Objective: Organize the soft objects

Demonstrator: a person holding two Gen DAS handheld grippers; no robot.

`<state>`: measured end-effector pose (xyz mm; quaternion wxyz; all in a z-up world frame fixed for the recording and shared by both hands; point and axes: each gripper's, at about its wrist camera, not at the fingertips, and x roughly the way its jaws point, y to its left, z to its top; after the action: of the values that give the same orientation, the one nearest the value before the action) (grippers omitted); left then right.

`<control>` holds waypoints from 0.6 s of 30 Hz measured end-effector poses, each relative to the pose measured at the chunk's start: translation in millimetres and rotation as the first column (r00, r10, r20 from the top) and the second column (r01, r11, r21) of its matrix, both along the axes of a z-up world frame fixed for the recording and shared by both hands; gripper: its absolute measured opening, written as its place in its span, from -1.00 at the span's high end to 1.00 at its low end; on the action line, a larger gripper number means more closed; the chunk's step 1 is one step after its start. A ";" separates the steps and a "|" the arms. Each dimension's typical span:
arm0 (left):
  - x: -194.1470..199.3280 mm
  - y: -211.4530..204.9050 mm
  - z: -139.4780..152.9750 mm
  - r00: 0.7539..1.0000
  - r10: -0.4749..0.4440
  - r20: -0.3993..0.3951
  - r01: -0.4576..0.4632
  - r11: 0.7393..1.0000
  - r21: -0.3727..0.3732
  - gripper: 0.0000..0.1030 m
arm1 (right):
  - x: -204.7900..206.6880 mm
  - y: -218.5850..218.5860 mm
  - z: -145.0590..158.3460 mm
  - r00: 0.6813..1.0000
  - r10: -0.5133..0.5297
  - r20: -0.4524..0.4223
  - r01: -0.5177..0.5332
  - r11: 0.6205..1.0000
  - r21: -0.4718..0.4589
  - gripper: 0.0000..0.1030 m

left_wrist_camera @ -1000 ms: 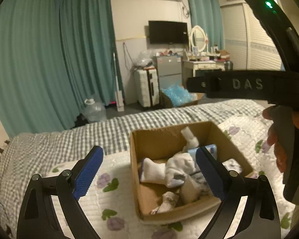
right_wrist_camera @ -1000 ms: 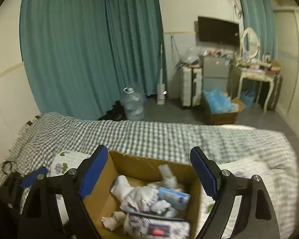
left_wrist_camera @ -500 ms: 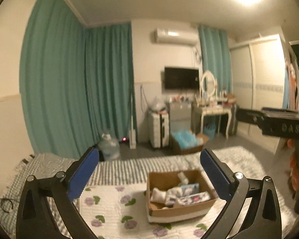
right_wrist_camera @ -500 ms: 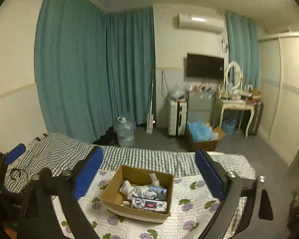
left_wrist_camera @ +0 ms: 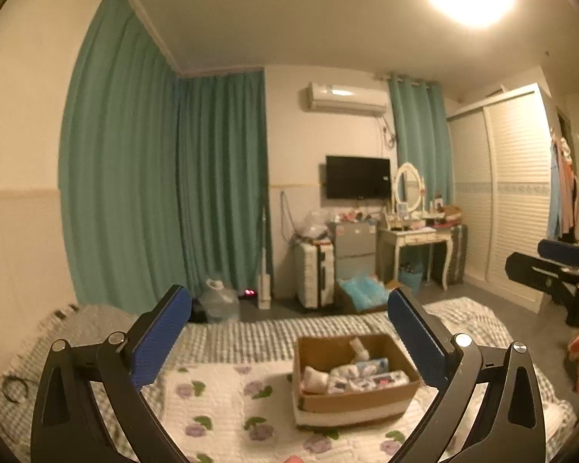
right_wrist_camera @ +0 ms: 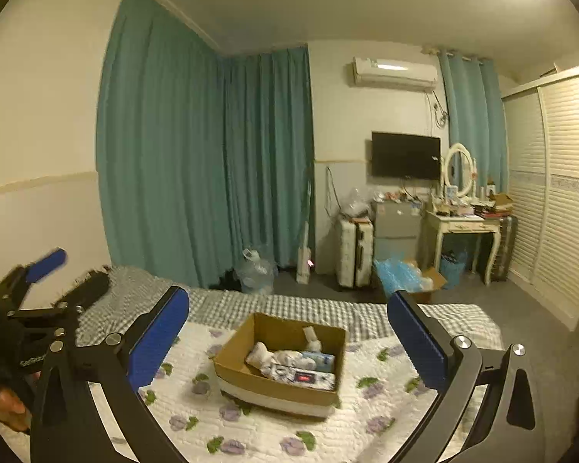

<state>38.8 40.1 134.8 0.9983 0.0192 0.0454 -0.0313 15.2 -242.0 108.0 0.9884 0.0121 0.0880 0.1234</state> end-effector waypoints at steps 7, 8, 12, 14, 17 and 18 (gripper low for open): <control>33.7 -2.3 -59.3 0.999 -0.010 -0.043 0.009 1.000 -0.015 -1.00 | 30.3 8.3 -82.2 0.997 -0.073 0.023 0.074 0.997 -0.025 -1.00; 36.2 -4.4 -67.4 0.999 -0.002 -0.045 0.002 1.000 -0.008 -1.00 | 32.7 9.9 -89.5 0.996 -0.086 0.022 0.087 0.996 -0.032 -1.00; 41.5 -6.5 -102.5 0.996 0.008 -0.085 -0.009 1.000 -0.003 -1.00 | 49.7 6.9 -129.9 0.991 -0.122 -0.053 0.121 0.992 -0.028 -1.00; 41.8 -5.1 -118.6 0.993 0.005 -0.115 -0.006 1.000 -0.010 -1.00 | 53.9 3.8 -139.9 0.987 -0.142 -0.075 0.140 0.990 -0.026 -1.00; 44.0 -5.3 -130.2 0.989 0.011 -0.149 -0.011 1.000 0.004 -1.00 | 56.7 1.6 -144.7 0.986 -0.148 -0.082 0.147 0.989 -0.021 -1.00; 44.3 -5.7 -132.2 0.988 0.014 -0.157 -0.012 1.000 0.010 -1.00 | 56.1 -1.6 -144.5 0.985 -0.152 -0.077 0.151 0.988 -0.024 -1.00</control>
<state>83.1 34.4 2.6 0.9917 0.0207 0.1240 -0.0261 71.3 -243.5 -36.5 0.9907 0.0148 0.1269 0.0466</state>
